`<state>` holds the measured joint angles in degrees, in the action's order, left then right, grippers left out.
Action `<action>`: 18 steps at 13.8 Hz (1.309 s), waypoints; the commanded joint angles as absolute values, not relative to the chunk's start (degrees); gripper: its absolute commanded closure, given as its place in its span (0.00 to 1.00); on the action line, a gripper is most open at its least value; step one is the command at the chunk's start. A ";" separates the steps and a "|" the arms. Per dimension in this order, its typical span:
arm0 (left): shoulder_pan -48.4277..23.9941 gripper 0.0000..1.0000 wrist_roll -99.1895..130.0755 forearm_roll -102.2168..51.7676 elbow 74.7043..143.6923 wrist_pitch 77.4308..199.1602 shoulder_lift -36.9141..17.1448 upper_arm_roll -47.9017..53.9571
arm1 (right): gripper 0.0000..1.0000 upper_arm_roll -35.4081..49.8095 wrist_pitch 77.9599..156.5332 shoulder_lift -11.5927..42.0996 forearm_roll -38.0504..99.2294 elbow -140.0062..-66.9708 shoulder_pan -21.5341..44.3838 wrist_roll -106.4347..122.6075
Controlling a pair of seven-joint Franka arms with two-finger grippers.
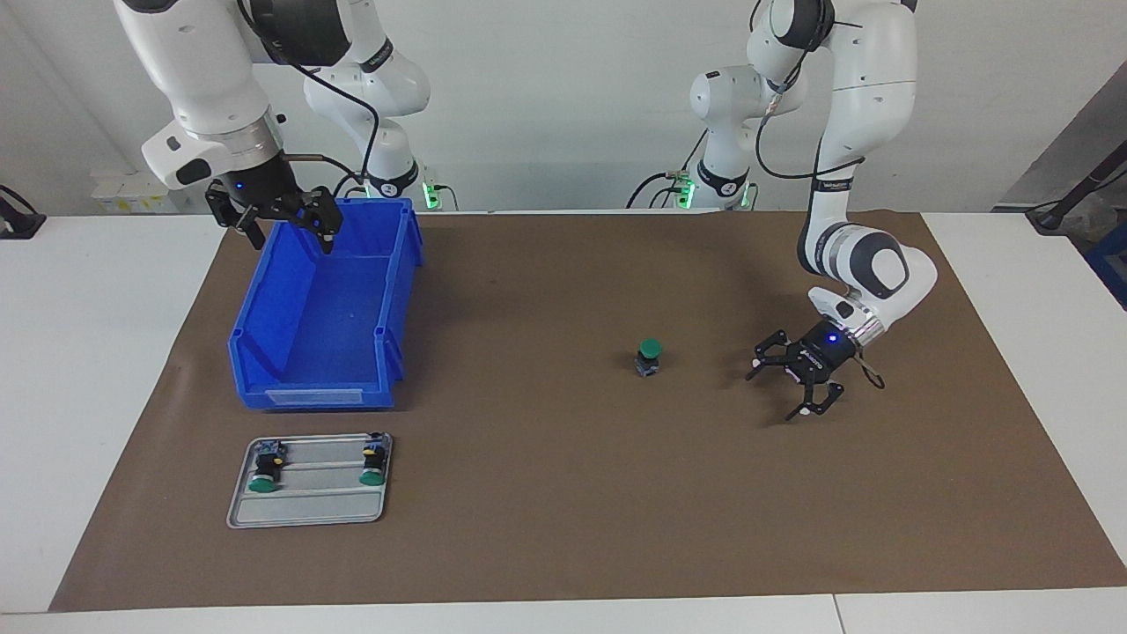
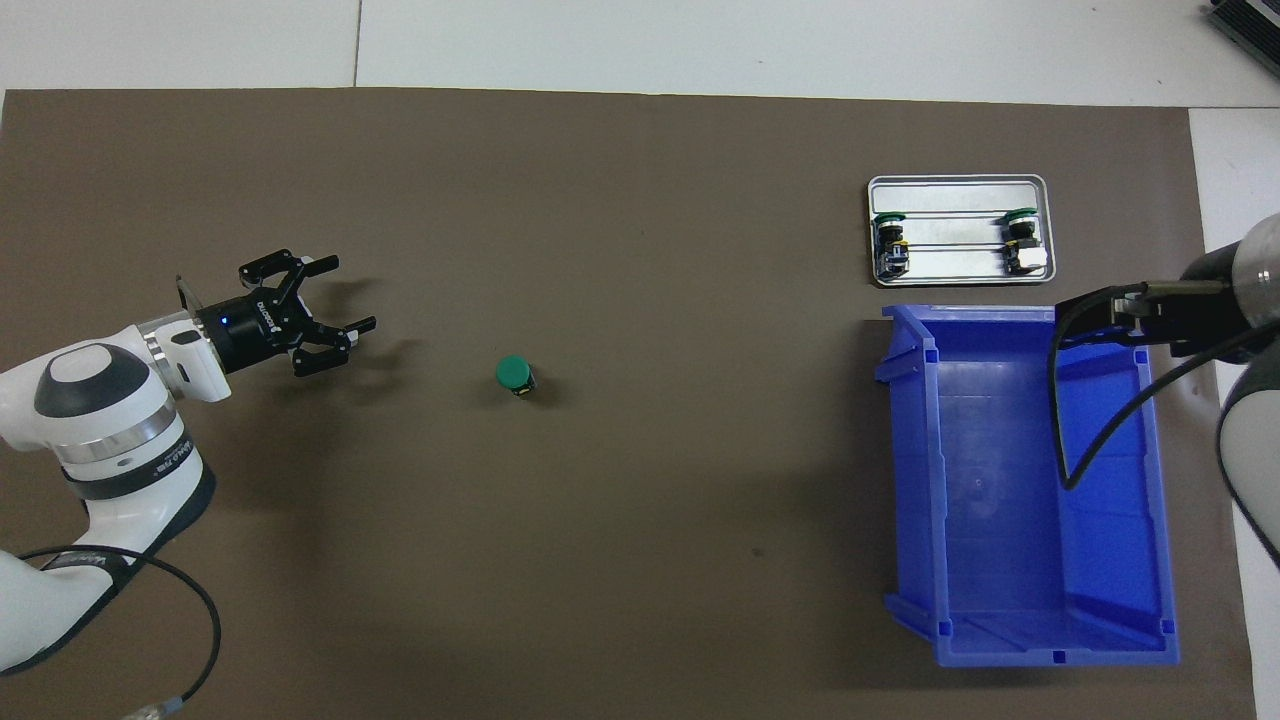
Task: Place and press button with both arms
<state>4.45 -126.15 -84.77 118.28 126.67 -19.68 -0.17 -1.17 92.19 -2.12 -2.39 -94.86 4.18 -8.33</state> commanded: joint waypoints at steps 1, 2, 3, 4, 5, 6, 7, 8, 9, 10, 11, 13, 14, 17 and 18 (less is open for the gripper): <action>4.48 0.01 -108.19 -69.94 111.56 127.18 -18.37 -0.88 | 0.00 -1.41 92.02 -2.55 -1.23 -95.10 4.22 -8.70; 4.22 0.01 -100.19 -63.35 109.10 126.83 -17.41 -0.79 | 0.00 -1.41 92.02 -2.55 -1.14 -95.10 4.22 -8.70; 3.78 0.01 -92.36 -57.63 106.90 126.48 -16.53 -0.79 | 0.00 -1.41 92.02 -2.55 -1.14 -95.10 4.22 -8.70; 3.34 0.01 -84.28 -52.70 104.96 125.17 -15.13 -0.79 | 0.00 -1.41 92.02 -2.55 -1.23 -95.10 4.22 -8.70; 2.99 0.01 -77.67 -48.56 103.38 123.68 -14.07 -0.62 | 0.00 -1.41 92.02 -2.55 -1.23 -95.10 4.22 -8.70; 2.47 0.01 -72.56 -45.04 102.58 122.18 -12.84 -0.53 | 0.00 -1.41 92.02 -2.55 -1.23 -95.10 4.22 -8.70; 1.68 0.01 -67.72 -42.48 102.48 121.21 -11.27 -0.53 | 0.00 -1.41 92.02 -2.55 -1.14 -95.10 4.22 -8.70; 1.50 0.00 -62.72 -40.36 102.48 120.42 -10.03 -0.53 | 0.00 -1.41 92.02 -2.55 -1.23 -95.10 4.22 -8.70; 1.06 0.00 -58.14 -37.82 102.48 118.76 -8.89 -0.35 | 0.00 -1.41 92.02 -2.55 -1.23 -95.10 4.22 -8.70; -0.08 0.00 -53.14 -34.49 102.57 117.26 -7.75 -0.44 | 0.00 -1.41 92.02 -2.46 -1.23 -95.10 4.22 -8.70; -1.48 0.00 -46.91 -30.19 102.57 116.72 -6.69 -0.35 | 0.00 -1.41 92.02 -2.55 -1.14 -95.10 4.22 -8.70; -5.25 0.00 -35.21 -21.31 102.57 116.54 -4.49 -0.35 | 0.00 -1.41 92.02 -2.55 -1.14 -95.10 4.13 -8.70; -6.67 0.00 -29.41 -19.01 102.66 116.28 -3.79 -0.35 | 0.00 -1.41 92.02 -2.55 -1.23 -95.10 4.22 -8.70; -9.66 0.00 -14.12 -17.84 103.45 114.45 -1.68 -0.26 | 0.00 -1.41 92.02 -2.55 -1.14 -95.10 4.22 -8.70; -10.28 0.00 -9.36 -17.84 103.45 111.82 -1.06 -0.26 | 0.00 -1.41 92.02 -2.55 -1.23 -95.10 4.22 -8.70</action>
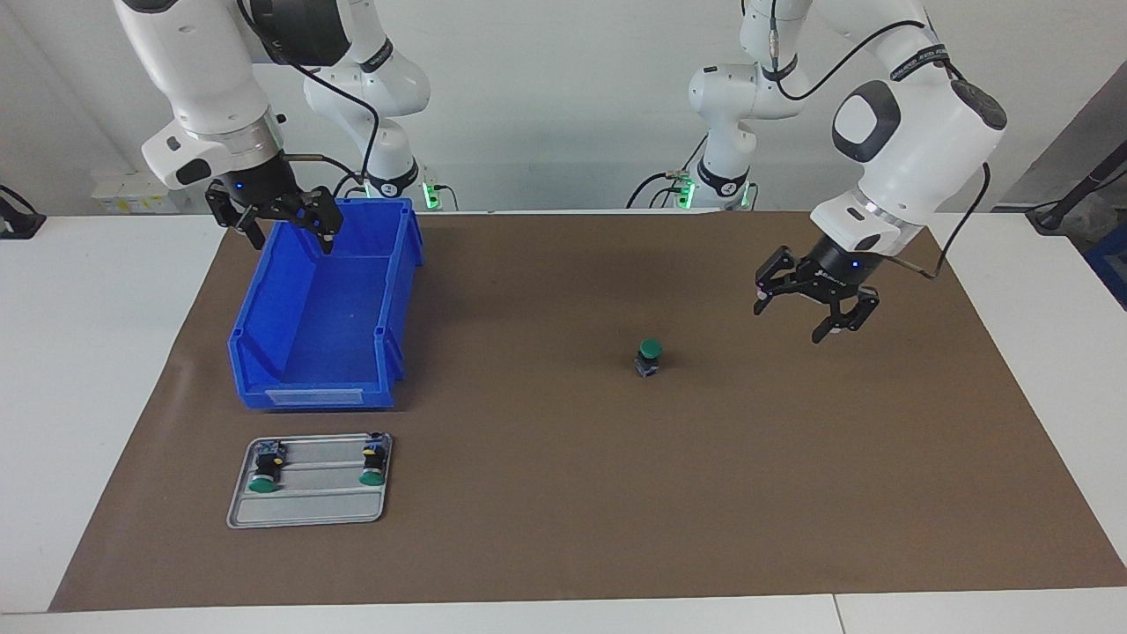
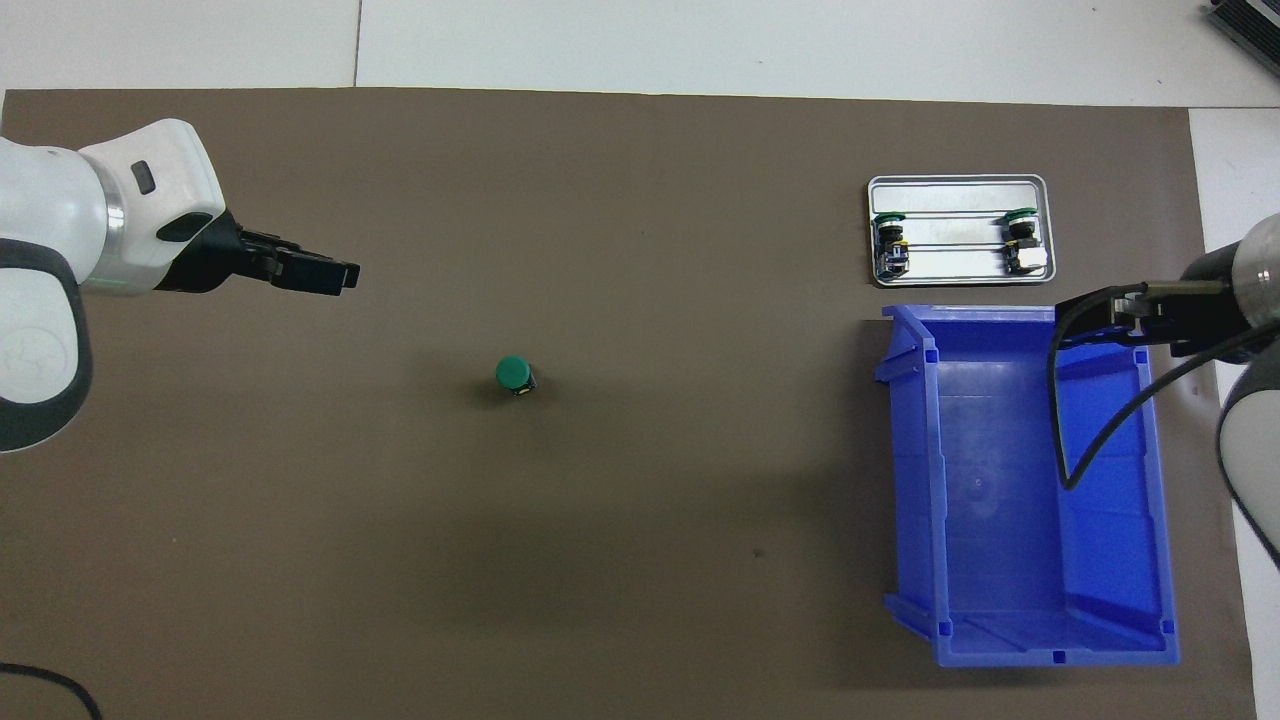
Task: Place and press button with both arms
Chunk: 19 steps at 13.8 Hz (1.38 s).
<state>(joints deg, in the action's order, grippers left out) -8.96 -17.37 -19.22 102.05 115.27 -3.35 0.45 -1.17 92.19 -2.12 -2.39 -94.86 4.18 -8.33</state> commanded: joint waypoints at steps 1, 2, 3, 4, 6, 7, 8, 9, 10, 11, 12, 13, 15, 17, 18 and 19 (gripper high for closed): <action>-10.54 0.00 -8.71 -17.84 103.88 108.23 -0.53 -0.18 | 0.00 -1.41 92.02 -2.55 -1.23 -95.10 4.22 -8.70; -10.81 0.00 -8.61 -17.84 104.23 104.37 0.26 -0.18 | 0.00 -1.41 92.02 -2.55 -1.23 -95.10 4.22 -8.61; -10.81 0.00 -8.18 -17.84 104.59 103.28 0.70 -0.09 | 0.00 -1.41 92.02 -2.55 -1.23 -95.10 4.22 -8.70; -10.64 0.00 -8.17 -17.75 104.59 102.49 0.79 -0.35 | 0.00 -1.41 92.02 -2.55 -1.23 -95.10 4.22 -8.70; -10.37 0.00 -8.26 -14.96 104.33 99.95 2.01 -0.35 | 0.00 -1.41 92.02 -2.55 -1.23 -95.10 4.22 -8.70; -10.89 0.00 -8.09 -11.11 104.07 99.24 2.11 -0.18 | 0.00 -1.41 92.02 -2.55 -1.23 -95.10 4.22 -8.70; -11.51 0.00 -6.26 -7.33 103.89 98.27 2.37 0.09 | 0.00 -1.41 92.02 -2.55 -1.14 -95.10 4.22 -8.70; -12.64 0.03 -1.72 -6.25 103.89 97.22 2.55 0.26 | 0.00 -1.41 92.02 -2.55 -1.23 -95.10 4.22 -8.70; -13.35 0.10 3.12 -5.81 103.89 97.38 2.55 0.35 | 0.00 -1.41 92.02 -2.55 -1.23 -95.10 4.22 -8.70; -14.40 0.13 5.51 -5.80 103.63 97.82 2.55 0.35 | 0.00 -1.41 92.02 -2.46 -1.14 -95.10 4.22 -8.70; -15.11 0.17 6.23 -5.71 103.19 97.82 2.46 0.26 | 0.00 -1.41 92.02 -2.55 -1.23 -95.10 4.22 -8.70; -15.73 0.22 7.63 -5.54 103.18 98.34 2.37 0.26 | 0.00 -1.41 92.02 -2.55 -1.23 -95.10 4.22 -8.61; -17.13 0.48 13.77 -5.01 103.44 101.41 2.29 0.44 | 0.00 -1.41 92.02 -2.55 -1.23 -95.10 4.22 -8.70; -17.84 1.00 17.48 -5.01 103.71 103.00 1.76 0.53 | 0.00 -1.41 92.02 -2.55 -1.23 -95.10 4.22 -8.70; -18.28 1.00 18.45 -5.01 104.06 104.31 1.50 0.70 | 0.00 -1.41 92.02 -2.55 -1.23 -95.10 4.22 -8.70; -19.67 1.00 20.72 -5.01 104.58 106.24 0.71 0.62 | 0.00 -1.41 92.02 -2.46 -1.14 -95.10 4.22 -8.61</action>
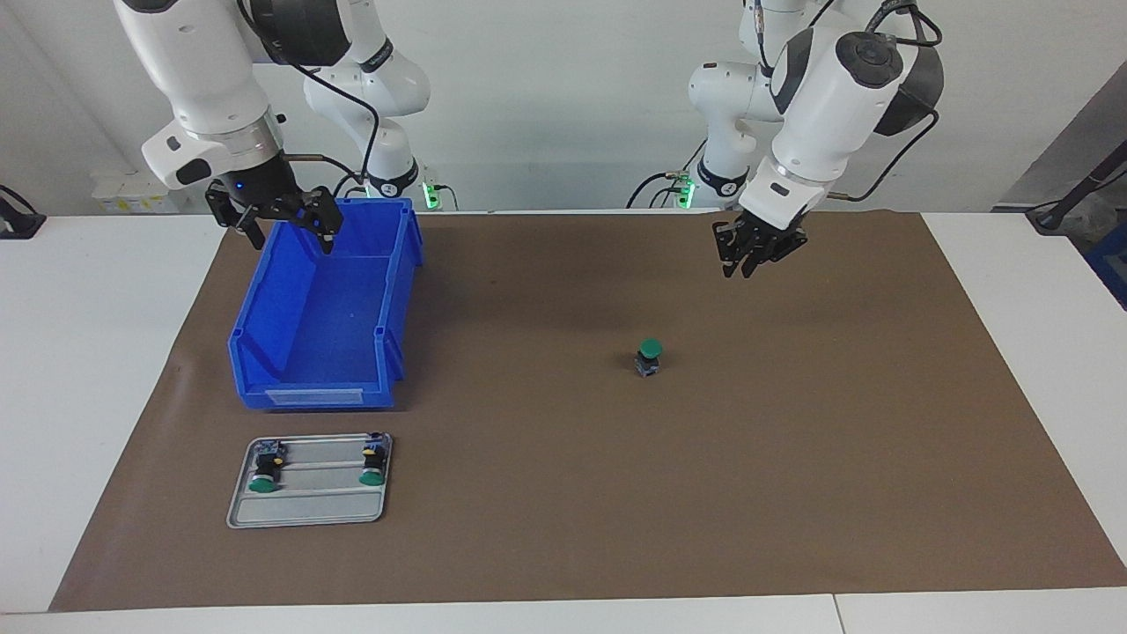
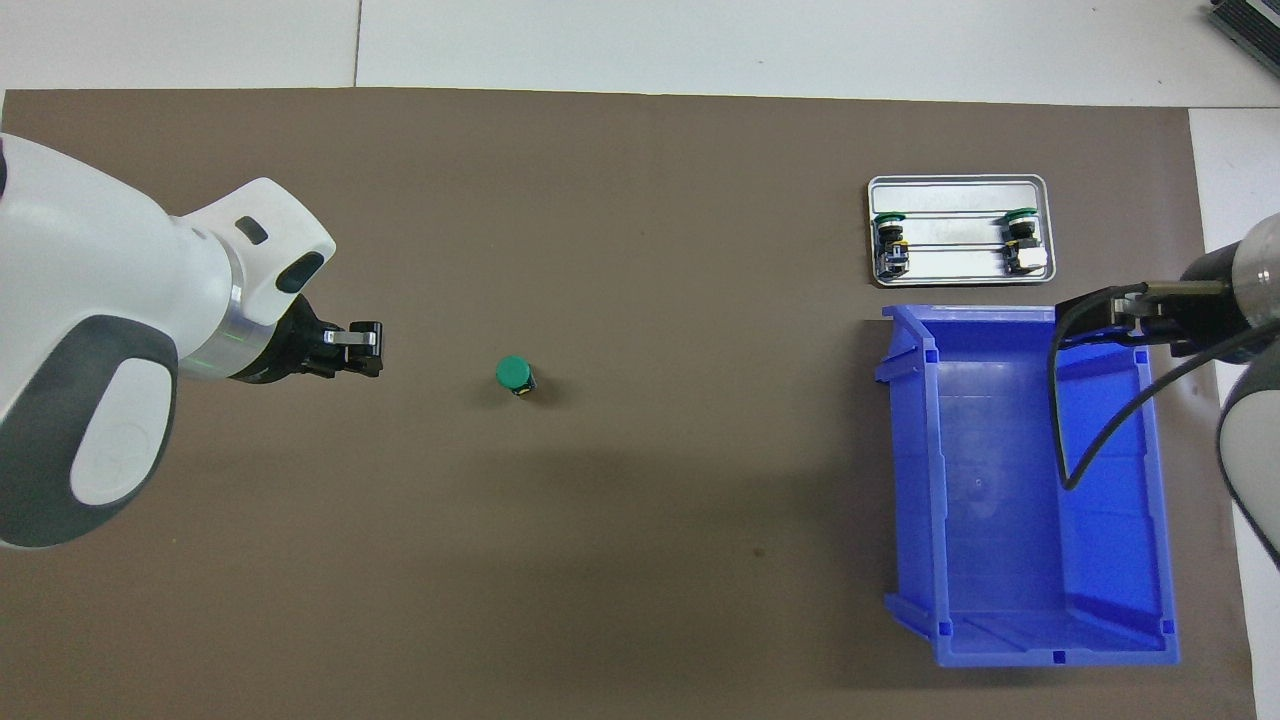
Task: Place and press button with both arms
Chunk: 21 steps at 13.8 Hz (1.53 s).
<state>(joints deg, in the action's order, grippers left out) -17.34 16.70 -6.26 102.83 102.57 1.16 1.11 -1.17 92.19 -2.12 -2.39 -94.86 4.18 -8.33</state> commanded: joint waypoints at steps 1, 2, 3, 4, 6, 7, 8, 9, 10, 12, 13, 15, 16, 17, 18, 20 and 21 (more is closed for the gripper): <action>-20.91 1.00 23.27 -5.01 105.63 108.87 -0.08 0.62 | 0.00 -1.41 92.02 -2.55 -1.23 -95.10 4.22 -8.70; -21.87 1.00 24.94 -5.01 106.95 111.85 -0.61 0.62 | 0.00 -1.41 92.02 -2.55 -1.23 -95.10 4.22 -8.70; -22.58 1.00 26.53 -5.01 108.44 114.41 -0.79 0.62 | 0.00 -1.41 92.02 -2.55 -1.14 -95.10 4.22 -8.70; -23.11 1.00 28.02 -5.01 109.50 116.87 -0.97 0.70 | 0.00 -1.41 92.02 -2.55 -1.23 -95.10 4.22 -8.70; -23.55 1.00 28.65 -5.01 111.09 121.53 -2.02 0.70 | 0.00 -1.41 92.02 -2.55 -1.23 -95.10 4.22 -8.61; -23.82 1.00 29.00 -5.01 111.27 123.29 -3.15 0.70 | 0.00 -1.41 92.02 -2.55 -1.23 -95.10 4.13 -8.70; -23.91 1.00 29.00 -5.01 111.79 125.40 -3.51 0.70 | 0.00 -1.41 92.02 -2.55 -1.23 -95.10 4.22 -8.61; -23.91 1.00 29.00 -5.01 112.58 127.07 -3.60 0.70 | 0.00 -1.41 92.02 -2.55 -1.14 -95.10 4.22 -8.70; -24.52 1.00 29.00 -5.01 113.11 128.05 -3.69 0.62 | 0.00 -1.41 92.02 -2.55 -1.23 -95.10 4.22 -8.70; -25.31 1.00 29.00 -4.92 114.95 130.42 -4.31 0.62 | 0.00 -1.41 92.02 -2.55 -1.23 -95.10 4.22 -8.70; -26.01 1.00 29.09 -4.92 115.74 131.56 -4.48 0.62 | 0.00 -1.41 92.02 -2.55 -1.14 -95.10 4.22 -8.61; -27.33 1.00 29.35 -4.83 115.58 132.10 -6.67 0.53 | 0.00 -1.41 91.67 -2.55 -1.14 -95.10 4.22 -8.61; -27.33 1.00 29.36 -4.40 115.49 132.10 -7.20 0.53 | 0.00 -1.41 91.32 -2.64 -1.14 -95.27 4.48 -8.61; -27.60 1.00 29.36 -2.22 115.49 132.53 -7.99 0.61 | 0.00 -1.41 91.49 -2.64 -1.14 -95.19 4.66 -8.61; -27.77 1.00 29.44 -1.68 115.58 132.63 -8.52 0.62 | 0.00 -1.41 91.49 -2.64 -1.23 -95.19 4.75 -8.61; -28.04 1.00 29.44 -1.50 115.58 133.41 -9.58 0.62 | 0.00 -1.41 91.58 -2.55 -1.23 -95.19 4.40 -8.61; -28.04 1.00 29.44 -1.49 115.58 133.68 -9.58 0.62 | 0.00 -1.41 91.50 -2.64 -1.23 -95.27 4.39 -8.53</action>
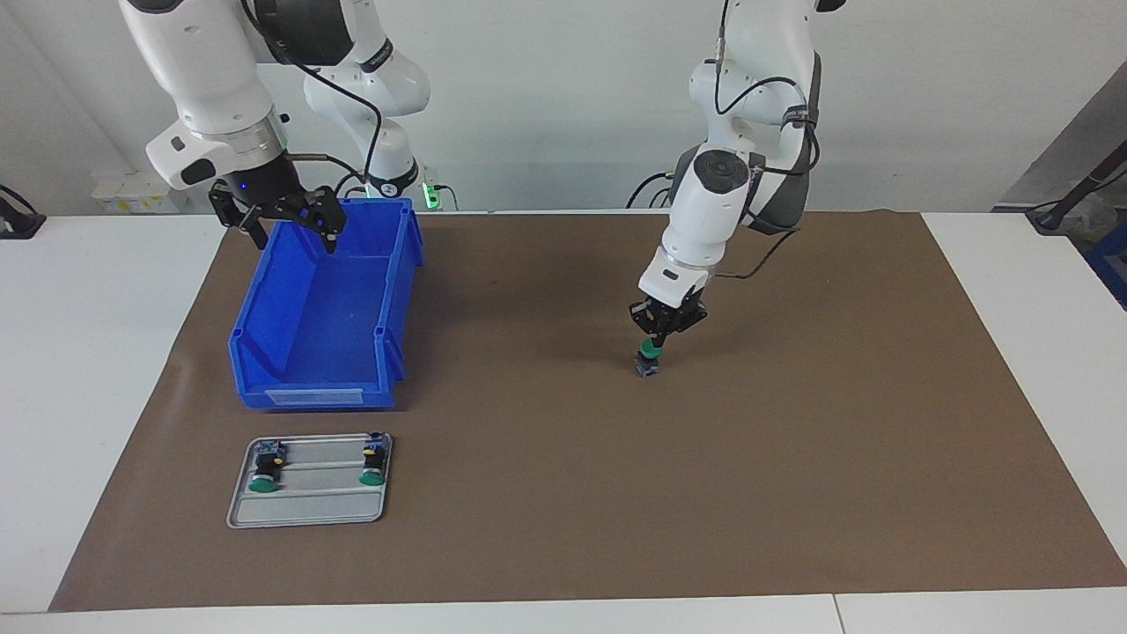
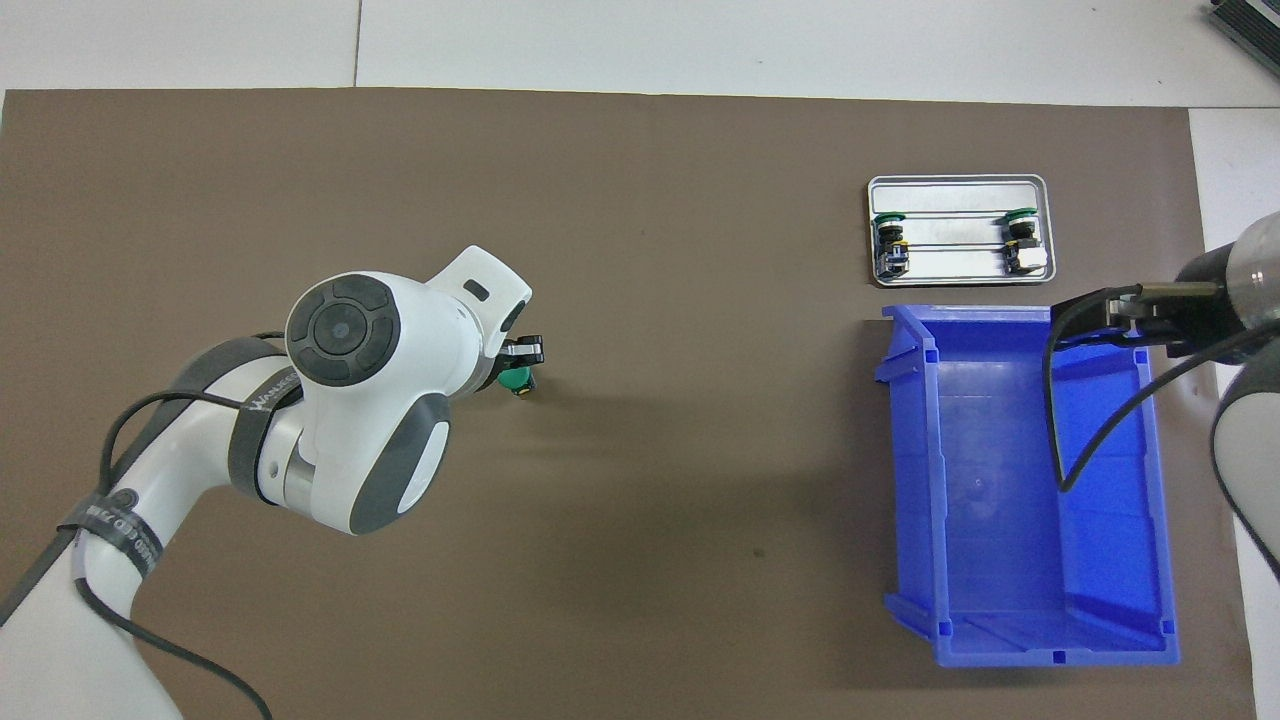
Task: Place and press button with both arms
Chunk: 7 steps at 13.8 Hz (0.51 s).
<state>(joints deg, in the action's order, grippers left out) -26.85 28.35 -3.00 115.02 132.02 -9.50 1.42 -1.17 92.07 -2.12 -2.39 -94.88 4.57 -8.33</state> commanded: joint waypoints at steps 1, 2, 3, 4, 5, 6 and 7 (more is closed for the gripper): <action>-28.04 1.00 29.44 -1.49 115.58 133.68 -9.58 0.62 | 0.00 -1.41 91.49 -2.64 -1.14 -95.19 4.05 -8.53; -28.04 1.00 29.44 -1.49 115.75 133.68 -9.67 0.62 | 0.00 -1.41 91.67 -2.64 -1.23 -95.19 4.04 -8.53; -28.21 1.00 29.44 -1.49 115.75 133.77 -9.84 0.62 | 0.00 -1.41 91.76 -2.55 -1.23 -95.19 4.04 -8.53; -28.47 1.00 29.53 -1.49 115.75 134.03 -10.54 0.62 | 0.00 -1.49 91.58 -2.55 -1.23 -95.19 3.96 -8.53; -28.48 1.00 29.71 -1.58 115.75 134.38 -10.81 0.62 | 0.00 -1.49 91.50 -2.64 -1.23 -95.27 4.04 -8.53; -28.65 1.00 29.71 -1.50 116.01 134.82 -10.90 0.62 | 0.00 -1.49 91.49 -2.64 -1.23 -95.19 4.22 -8.70; -28.83 1.00 29.71 -1.49 116.62 135.09 -10.90 0.62 | 0.00 -1.49 91.58 -2.64 -1.23 -95.19 4.48 -9.14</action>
